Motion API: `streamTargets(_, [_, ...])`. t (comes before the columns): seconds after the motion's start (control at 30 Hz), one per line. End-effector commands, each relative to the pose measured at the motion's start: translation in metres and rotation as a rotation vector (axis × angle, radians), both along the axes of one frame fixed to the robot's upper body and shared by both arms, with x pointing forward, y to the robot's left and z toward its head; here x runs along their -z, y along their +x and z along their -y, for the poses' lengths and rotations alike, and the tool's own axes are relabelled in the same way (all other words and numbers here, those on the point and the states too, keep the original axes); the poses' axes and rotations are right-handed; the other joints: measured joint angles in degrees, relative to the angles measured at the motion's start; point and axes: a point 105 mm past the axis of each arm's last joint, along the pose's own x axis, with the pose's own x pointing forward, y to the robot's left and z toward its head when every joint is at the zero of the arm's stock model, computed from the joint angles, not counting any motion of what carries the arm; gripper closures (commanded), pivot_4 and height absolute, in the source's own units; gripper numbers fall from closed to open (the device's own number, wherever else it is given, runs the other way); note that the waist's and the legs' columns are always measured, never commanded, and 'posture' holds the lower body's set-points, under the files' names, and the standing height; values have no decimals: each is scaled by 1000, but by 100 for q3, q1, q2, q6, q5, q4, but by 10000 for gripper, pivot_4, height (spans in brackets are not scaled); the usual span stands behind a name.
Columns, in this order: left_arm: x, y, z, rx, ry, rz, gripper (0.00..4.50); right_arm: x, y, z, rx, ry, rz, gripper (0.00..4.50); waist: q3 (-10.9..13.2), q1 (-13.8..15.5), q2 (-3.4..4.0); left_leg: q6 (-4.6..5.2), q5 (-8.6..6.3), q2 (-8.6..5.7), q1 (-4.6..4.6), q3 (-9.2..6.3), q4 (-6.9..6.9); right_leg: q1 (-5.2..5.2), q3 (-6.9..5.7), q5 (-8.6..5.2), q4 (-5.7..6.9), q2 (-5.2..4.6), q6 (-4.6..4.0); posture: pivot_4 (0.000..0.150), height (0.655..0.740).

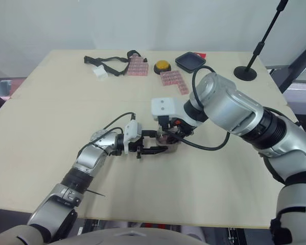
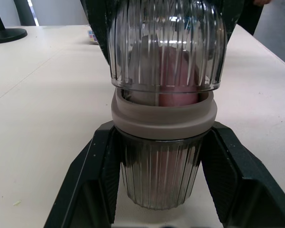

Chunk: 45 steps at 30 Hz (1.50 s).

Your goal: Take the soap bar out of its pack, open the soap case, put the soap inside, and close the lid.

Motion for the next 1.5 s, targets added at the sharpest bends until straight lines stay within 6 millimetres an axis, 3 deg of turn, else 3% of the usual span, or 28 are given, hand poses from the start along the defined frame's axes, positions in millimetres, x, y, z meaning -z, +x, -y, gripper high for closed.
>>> streamTargets(0.03, [-16, 0, 3, 9, -35, 68, 25748, 20, -3, -2, -2, -29, -58, 25430, 0, -27, -1, -1, 0, 0, 16, 0, -9, 17, -1, 0, -13, 0, 0, 1500, 7400])
streamTargets(0.43, [-16, -1, 3, 7, -35, 67, 25748, 19, -2, -4, -12, -22, -48, 25430, -3, -68, -5, -3, 2, 0, 40, -1, -21, 50, -4, -1, -45, -1, -1, 1500, 7400])
streamTargets(0.5, [-16, -1, 4, 7, -35, 68, 25748, 20, -2, -4, -15, -25, -44, 14227, -3, -69, -5, -3, 2, 0, 40, -2, -21, 50, -5, -1, -45, -1, -1, 1500, 7400])
streamTargets(0.63, [-16, -1, 4, 9, -35, 68, 25748, 21, 0, -3, -17, -32, -26, 1485, 0, -51, -3, -1, 2, -3, 17, -3, -21, 32, -6, 0, -36, -2, -1, 1500, 7400])
streamTargets(0.67, [-16, -1, 4, 8, -35, 67, 25748, 21, 0, -3, -18, -33, -21, 268, 0, -52, -3, -1, 2, -2, 18, -3, -21, 34, -8, 0, -37, -1, -1, 1500, 7400])
streamTargets(0.97, [-14, -2, 2, 6, -29, 63, 25748, 16, 3, 6, 8, -29, -6, 268, 1, -49, -4, -1, 1, -2, 13, -4, -22, 32, -8, 0, -43, -2, -1, 1500, 7400])
streamTargets(1.2, [-13, -1, 0, 2, -27, 62, 25748, 11, 4, 25, 70, -4, -3, 268, 2, -34, -5, -1, 1, -2, 11, -4, -24, 32, -8, 0, -49, -2, -1, 1500, 7400])
streamTargets(1.3, [-12, -1, -2, 2, -24, 63, 25748, 10, 7, 39, 116, 17, 3, 268, 2, -28, -5, -2, 0, -2, 12, -3, -25, 32, -7, 0, -49, -1, -1, 1500, 7400])
streamTargets(1.5, [-12, -2, -6, 6, -20, 67, 25748, 8, 20, 73, 244, 248, 90, 268, 3, 45, -7, -2, -2, -5, 12, -2, -29, 38, -6, 0, -61, -3, 1, 1500, 7400])
